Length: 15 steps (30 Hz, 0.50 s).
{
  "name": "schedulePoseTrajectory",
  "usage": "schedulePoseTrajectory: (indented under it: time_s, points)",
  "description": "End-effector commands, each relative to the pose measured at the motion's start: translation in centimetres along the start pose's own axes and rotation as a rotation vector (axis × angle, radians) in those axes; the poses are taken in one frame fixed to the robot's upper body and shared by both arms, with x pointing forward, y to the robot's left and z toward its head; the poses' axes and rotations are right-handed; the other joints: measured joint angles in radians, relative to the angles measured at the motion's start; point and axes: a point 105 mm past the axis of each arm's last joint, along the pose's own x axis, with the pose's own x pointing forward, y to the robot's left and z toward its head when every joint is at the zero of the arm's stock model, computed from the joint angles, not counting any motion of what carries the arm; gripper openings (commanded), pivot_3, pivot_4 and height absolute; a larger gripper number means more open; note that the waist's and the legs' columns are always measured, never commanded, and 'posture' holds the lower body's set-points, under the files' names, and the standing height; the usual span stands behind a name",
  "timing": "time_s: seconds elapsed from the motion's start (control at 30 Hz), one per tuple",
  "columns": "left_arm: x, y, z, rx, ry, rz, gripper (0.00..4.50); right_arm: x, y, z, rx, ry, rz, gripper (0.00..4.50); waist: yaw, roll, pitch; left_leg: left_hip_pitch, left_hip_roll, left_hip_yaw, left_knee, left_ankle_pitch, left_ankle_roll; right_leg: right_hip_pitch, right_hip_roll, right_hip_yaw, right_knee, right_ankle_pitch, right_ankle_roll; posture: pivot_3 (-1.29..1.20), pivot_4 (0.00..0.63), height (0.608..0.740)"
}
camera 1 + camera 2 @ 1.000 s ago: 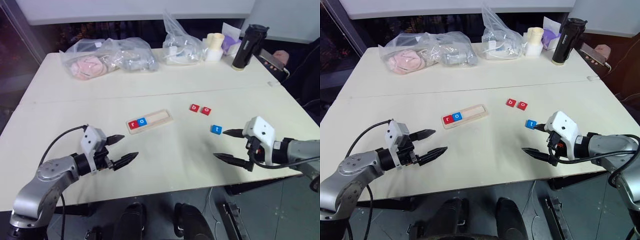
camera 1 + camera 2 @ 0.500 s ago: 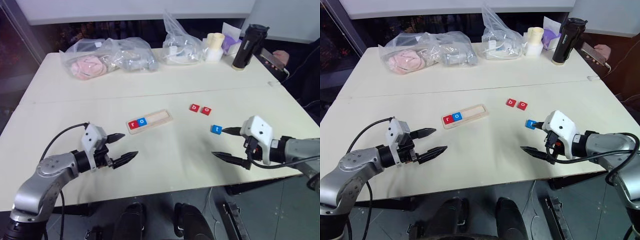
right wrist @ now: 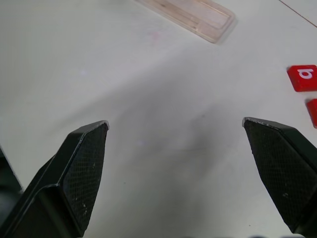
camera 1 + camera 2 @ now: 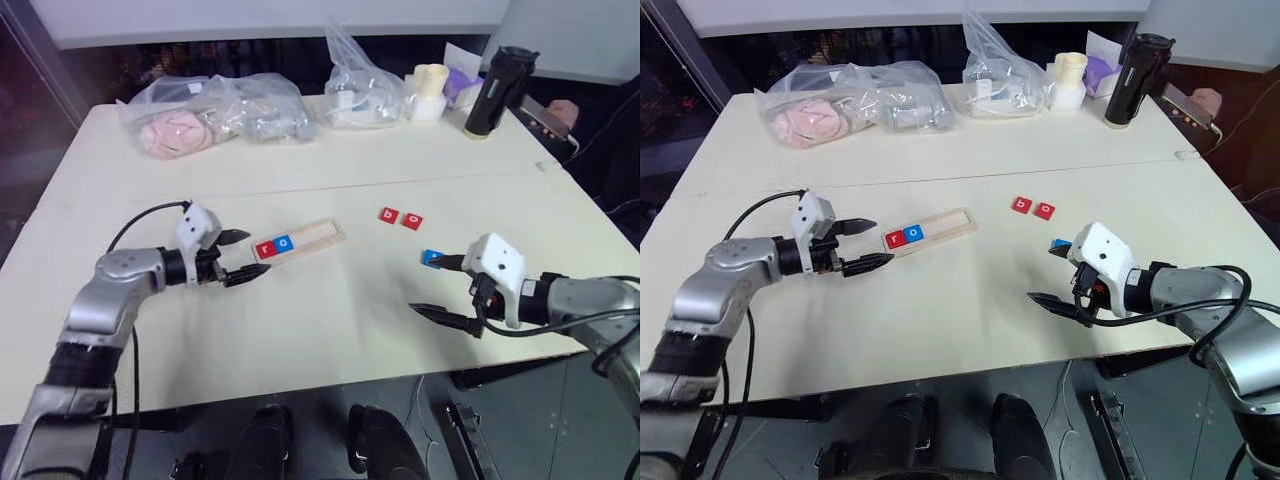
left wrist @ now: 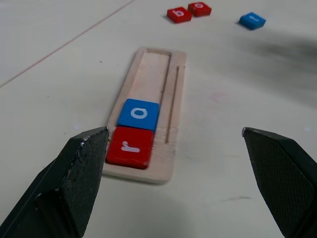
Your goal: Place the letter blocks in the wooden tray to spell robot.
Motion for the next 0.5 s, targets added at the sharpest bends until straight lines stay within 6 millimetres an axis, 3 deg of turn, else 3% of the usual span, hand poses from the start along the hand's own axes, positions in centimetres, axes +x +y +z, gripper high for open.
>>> schedulePoseTrajectory:
  time_s: [0.03, 0.27, 0.5]
  points:
    - [0.8, 0.7, -0.9, -0.005, 0.054, -0.051, 4.50, 0.0, 0.4, 1.0, -0.037, -0.034, -0.017, 4.48, 0.000, 0.000, 0.000, 0.000, 0.000, 0.000, 0.000, 0.000, 0.000, 0.000, 0.001, 0.000, 0.000, 0.000, 0.000, 0.00, 0.150, 0.740]
    - [1.7, 2.0, -2.3, 0.000, 0.119, -0.093, 4.50, 0.1, 1.2, 0.7, -0.023, -0.036, -0.031, 4.48, 0.001, -0.001, 0.000, 0.000, 0.000, 0.000, 0.001, 0.000, 0.000, 0.000, 0.001, 0.000, 0.001, 0.000, 0.000, 0.00, 0.150, 0.740]
    - [2.3, 2.7, -2.0, 0.039, 0.105, -0.081, 4.50, 0.2, 1.4, 0.5, -0.014, -0.033, -0.037, 4.48, 0.001, -0.001, 0.000, 0.000, 0.000, 0.000, 0.002, 0.000, 0.000, 0.000, 0.001, 0.000, 0.002, 0.000, 0.001, 0.00, 0.150, 0.740]
